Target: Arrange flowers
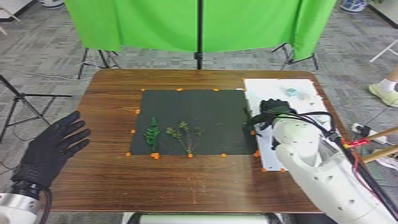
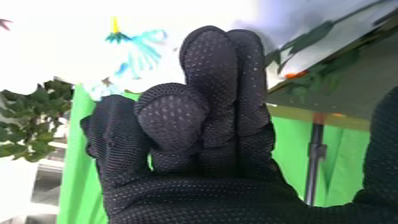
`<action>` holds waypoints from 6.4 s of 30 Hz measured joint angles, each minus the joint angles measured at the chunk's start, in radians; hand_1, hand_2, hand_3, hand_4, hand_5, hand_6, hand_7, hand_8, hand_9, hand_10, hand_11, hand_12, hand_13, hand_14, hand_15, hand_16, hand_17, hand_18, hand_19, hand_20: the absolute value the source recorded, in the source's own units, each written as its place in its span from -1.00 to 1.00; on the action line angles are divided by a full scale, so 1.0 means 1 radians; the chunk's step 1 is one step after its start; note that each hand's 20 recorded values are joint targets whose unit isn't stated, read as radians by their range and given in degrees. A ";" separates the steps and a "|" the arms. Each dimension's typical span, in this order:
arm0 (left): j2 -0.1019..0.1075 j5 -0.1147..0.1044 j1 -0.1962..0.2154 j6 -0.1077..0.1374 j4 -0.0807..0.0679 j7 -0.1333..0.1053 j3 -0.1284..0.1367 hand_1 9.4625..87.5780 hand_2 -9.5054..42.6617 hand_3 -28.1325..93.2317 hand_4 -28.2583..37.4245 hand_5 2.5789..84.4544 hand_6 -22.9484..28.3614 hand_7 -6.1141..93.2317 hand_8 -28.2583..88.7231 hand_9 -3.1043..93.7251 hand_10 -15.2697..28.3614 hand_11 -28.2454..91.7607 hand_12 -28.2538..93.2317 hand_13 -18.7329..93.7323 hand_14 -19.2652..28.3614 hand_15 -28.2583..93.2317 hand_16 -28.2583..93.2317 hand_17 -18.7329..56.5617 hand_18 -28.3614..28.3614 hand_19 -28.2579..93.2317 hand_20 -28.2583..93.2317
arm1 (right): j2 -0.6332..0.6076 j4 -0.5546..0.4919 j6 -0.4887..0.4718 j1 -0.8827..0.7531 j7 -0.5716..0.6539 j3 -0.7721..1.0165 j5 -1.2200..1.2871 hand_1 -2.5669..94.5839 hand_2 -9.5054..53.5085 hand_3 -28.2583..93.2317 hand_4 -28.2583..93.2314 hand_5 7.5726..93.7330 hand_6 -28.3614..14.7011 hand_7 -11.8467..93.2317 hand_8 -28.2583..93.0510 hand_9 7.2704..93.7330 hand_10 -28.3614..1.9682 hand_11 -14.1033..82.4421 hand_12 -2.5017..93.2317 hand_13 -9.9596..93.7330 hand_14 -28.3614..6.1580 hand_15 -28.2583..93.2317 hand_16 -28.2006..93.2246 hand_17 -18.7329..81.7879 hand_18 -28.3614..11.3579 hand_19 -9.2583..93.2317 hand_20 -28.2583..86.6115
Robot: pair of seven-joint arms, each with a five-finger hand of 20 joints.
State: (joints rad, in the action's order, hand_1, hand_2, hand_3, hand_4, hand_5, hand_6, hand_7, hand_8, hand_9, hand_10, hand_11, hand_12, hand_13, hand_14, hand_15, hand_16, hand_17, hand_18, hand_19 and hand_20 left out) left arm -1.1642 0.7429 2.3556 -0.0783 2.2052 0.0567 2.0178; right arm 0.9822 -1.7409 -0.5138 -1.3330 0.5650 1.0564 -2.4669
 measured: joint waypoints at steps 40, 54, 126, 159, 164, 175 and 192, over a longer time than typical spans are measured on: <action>-0.005 0.001 0.000 0.000 -0.001 0.000 -0.001 -0.56 -0.67 0.64 -0.97 -0.35 0.00 -0.40 -0.74 -0.52 0.16 -0.05 -0.32 -0.40 0.35 0.19 -0.59 -0.77 0.68 0.22 -0.38 | 0.033 0.025 0.268 -0.079 -0.113 0.051 0.151 -0.14 -0.77 1.00 -0.62 1.00 -0.48 0.00 -0.60 0.84 0.21 0.01 -0.18 0.71 0.32 0.64 0.01 0.36 -0.55 1.00 0.56; -0.006 0.001 0.001 0.001 -0.001 -0.001 -0.001 -0.56 -0.66 0.64 -0.97 -0.35 0.01 -0.41 -0.74 -0.52 0.16 -0.05 -0.33 -0.40 0.35 0.19 -0.59 -0.77 0.68 0.22 -0.38 | 0.020 -0.022 0.294 -0.096 -0.143 0.065 0.151 -0.14 -0.73 1.00 -0.62 1.00 -0.50 0.03 -0.63 0.83 0.21 0.05 -0.19 0.72 0.31 0.67 0.01 0.37 -0.55 1.00 0.58; -0.002 0.001 -0.015 -0.005 -0.009 0.012 -0.008 -0.56 -0.66 0.64 -0.97 -0.35 0.01 -0.41 -0.74 -0.52 0.16 -0.05 -0.33 -0.40 0.35 0.20 -0.59 -0.76 0.69 0.24 -0.38 | 0.097 -0.098 0.216 -0.119 -0.223 -0.130 -0.147 -0.32 -0.96 0.85 -1.00 0.62 0.32 0.62 -1.00 0.92 0.24 -0.11 -0.46 0.86 0.44 0.44 0.00 0.41 -0.53 1.00 0.43; -0.004 0.001 -0.001 -0.006 -0.008 0.007 -0.006 -0.56 -0.66 0.64 -0.97 -0.36 0.01 -0.41 -0.74 -0.52 0.16 -0.04 -0.33 -0.40 0.35 0.19 -0.59 -0.76 0.69 0.23 -0.38 | -0.087 -0.082 0.277 -0.140 -0.131 0.168 -0.080 -0.44 -1.00 0.88 -1.00 -0.39 0.11 -0.32 -0.85 -0.40 0.15 0.11 -0.53 -0.06 -0.05 0.72 -0.26 -0.12 -0.54 0.86 0.23; -0.006 0.001 0.000 -0.005 -0.008 0.005 -0.004 -0.56 -0.66 0.65 -0.97 -0.36 0.01 -0.41 -0.74 -0.52 0.16 -0.04 -0.33 -0.40 0.35 0.19 -0.59 -0.76 0.69 0.23 -0.38 | -0.107 -0.072 0.223 -0.163 -0.161 0.197 -0.106 -0.45 -1.00 0.88 -1.00 -0.45 0.18 -0.27 -0.87 -0.43 0.05 0.17 -0.49 -0.05 -0.02 0.71 -0.26 -0.12 -0.55 0.84 0.25; -0.008 0.001 0.005 -0.003 -0.004 -0.001 0.003 -0.56 -0.66 0.65 -0.97 -0.36 0.01 -0.41 -0.74 -0.52 0.16 -0.04 -0.33 -0.40 0.35 0.19 -0.59 -0.76 0.69 0.23 -0.38 | -0.137 -0.076 0.190 -0.202 -0.190 0.207 -0.110 -0.38 -1.00 0.86 -1.00 -0.18 0.27 -0.17 -0.92 -0.17 0.06 0.30 -0.47 0.09 0.12 0.67 -0.22 -0.07 -0.52 0.85 0.26; -0.006 0.000 0.003 -0.004 -0.004 0.002 0.006 -0.56 -0.66 0.64 -0.97 -0.36 0.01 -0.40 -0.74 -0.52 0.16 -0.05 -0.33 -0.40 0.35 0.20 -0.59 -0.76 0.69 0.23 -0.38 | -0.149 0.027 0.421 -0.200 -0.216 0.150 -0.118 0.06 -0.94 0.78 -1.00 0.37 0.25 0.32 -0.86 0.82 0.64 -0.17 -0.07 0.72 0.47 0.46 -0.04 0.19 -0.48 1.00 0.19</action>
State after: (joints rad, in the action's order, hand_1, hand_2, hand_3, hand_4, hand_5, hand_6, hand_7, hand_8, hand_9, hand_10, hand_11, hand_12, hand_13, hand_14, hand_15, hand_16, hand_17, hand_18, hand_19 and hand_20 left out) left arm -1.1702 0.7433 2.3586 -0.0821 2.2012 0.0586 2.0241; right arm 0.8330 -1.7138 -0.0932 -1.5333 0.3489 1.2068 -2.5846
